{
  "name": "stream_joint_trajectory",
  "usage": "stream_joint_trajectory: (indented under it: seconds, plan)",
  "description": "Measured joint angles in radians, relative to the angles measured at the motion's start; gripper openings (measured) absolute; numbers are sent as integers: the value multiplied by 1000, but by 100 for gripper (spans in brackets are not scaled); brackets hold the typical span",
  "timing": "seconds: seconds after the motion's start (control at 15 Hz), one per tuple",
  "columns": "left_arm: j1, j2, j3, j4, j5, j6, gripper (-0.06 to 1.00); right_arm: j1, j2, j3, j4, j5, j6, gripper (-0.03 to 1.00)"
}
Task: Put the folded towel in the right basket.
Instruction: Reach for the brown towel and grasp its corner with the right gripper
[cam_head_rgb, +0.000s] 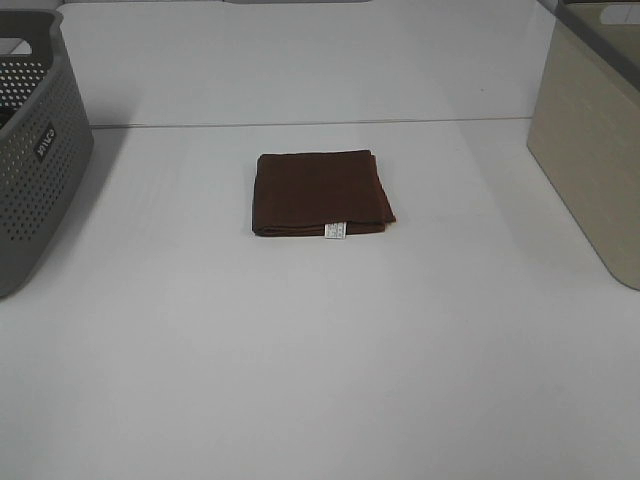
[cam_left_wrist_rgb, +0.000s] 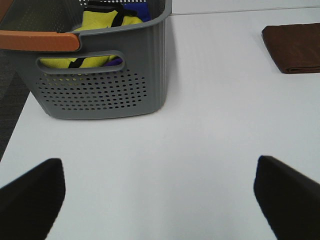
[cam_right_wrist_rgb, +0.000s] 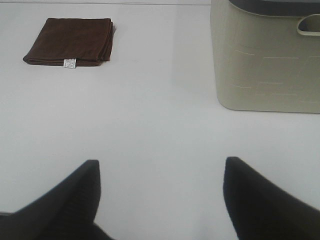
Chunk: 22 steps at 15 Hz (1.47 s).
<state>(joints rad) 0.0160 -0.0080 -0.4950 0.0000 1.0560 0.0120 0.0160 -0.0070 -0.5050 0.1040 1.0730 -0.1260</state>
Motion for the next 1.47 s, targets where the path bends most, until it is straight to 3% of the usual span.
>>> stream_joint_trajectory:
  seconds: [1.47]
  plan:
    - [0, 0, 0, 0, 0, 0, 97, 0, 0, 0, 0, 0, 0, 66]
